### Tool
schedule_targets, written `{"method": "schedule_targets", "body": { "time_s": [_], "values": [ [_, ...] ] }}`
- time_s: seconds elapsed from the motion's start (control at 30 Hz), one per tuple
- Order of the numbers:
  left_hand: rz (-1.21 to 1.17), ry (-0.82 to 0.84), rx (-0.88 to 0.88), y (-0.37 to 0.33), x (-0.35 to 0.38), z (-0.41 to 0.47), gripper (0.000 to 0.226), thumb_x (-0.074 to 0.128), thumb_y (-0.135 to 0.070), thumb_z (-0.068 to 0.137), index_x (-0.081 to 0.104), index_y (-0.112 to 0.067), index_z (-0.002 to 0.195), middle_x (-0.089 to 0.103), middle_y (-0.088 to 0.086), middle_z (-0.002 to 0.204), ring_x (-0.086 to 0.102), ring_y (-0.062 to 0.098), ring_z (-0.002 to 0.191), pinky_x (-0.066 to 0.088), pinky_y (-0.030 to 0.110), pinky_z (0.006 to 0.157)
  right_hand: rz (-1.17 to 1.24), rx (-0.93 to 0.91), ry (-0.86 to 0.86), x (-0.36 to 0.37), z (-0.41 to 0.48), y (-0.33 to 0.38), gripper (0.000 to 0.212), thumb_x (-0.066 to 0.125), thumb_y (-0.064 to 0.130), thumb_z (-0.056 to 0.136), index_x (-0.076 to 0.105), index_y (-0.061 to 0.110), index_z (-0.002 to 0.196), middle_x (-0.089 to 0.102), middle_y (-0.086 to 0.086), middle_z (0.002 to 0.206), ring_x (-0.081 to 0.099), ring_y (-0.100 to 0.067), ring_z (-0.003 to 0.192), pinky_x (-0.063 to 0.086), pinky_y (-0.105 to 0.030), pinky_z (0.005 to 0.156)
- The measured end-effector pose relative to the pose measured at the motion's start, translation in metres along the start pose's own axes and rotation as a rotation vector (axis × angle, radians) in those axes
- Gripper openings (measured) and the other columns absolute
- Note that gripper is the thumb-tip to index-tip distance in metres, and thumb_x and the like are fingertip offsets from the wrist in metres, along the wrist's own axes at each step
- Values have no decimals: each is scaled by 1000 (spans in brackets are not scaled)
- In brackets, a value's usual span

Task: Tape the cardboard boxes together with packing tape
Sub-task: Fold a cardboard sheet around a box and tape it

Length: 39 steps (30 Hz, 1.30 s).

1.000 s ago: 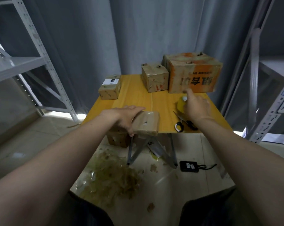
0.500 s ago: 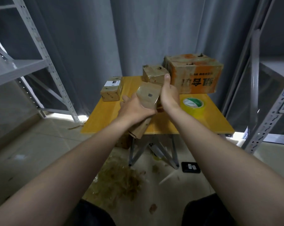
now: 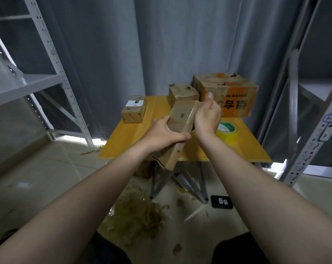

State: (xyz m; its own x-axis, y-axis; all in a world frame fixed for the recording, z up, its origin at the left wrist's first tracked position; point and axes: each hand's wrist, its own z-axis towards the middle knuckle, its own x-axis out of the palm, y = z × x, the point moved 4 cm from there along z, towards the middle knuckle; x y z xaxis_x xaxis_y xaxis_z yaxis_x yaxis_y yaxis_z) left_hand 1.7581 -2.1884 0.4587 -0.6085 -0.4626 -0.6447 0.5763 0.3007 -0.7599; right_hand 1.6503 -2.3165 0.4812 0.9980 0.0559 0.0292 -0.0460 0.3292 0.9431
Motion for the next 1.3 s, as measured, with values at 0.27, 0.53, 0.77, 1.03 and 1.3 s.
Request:
{"method": "schedule_targets", "body": {
  "time_s": [0.27,0.53,0.77,1.03,1.3],
  "values": [
    [-432,89,-8,7,5,9,74,80,-39,89,42,-24,150,79,-17,92,75,0,85,57,18,68,207,284,166,15,2,-2,50,32,51,110,62,16,91,66,-5,84,69,-24,75,55,-32,63],
    [-367,-18,125,10,6,17,42,63,-38,89,57,-27,129,75,-11,99,73,5,91,57,20,72,-24,301,488,43,8,-2,68,29,70,102,51,20,143,55,-8,143,53,-28,131,38,-47,115],
    [-234,-104,269,-18,7,11,41,63,-40,78,57,-50,117,72,-18,97,68,-1,86,55,22,73,-113,280,278,44,8,12,58,32,74,99,43,24,126,35,-12,143,36,-37,136,32,-47,111],
    [-345,-25,261,-36,2,-2,55,73,-17,83,53,-45,126,78,2,96,77,27,85,63,59,63,-209,46,148,27,6,27,39,31,64,104,42,26,108,42,-11,137,38,-32,132,28,-43,93],
    [-369,33,238,-40,-16,-12,55,71,-2,90,52,-35,128,80,4,100,79,26,82,62,53,52,-91,-126,45,4,18,21,30,41,51,107,37,21,106,58,6,88,57,-16,75,31,-34,56]
  ]
}}
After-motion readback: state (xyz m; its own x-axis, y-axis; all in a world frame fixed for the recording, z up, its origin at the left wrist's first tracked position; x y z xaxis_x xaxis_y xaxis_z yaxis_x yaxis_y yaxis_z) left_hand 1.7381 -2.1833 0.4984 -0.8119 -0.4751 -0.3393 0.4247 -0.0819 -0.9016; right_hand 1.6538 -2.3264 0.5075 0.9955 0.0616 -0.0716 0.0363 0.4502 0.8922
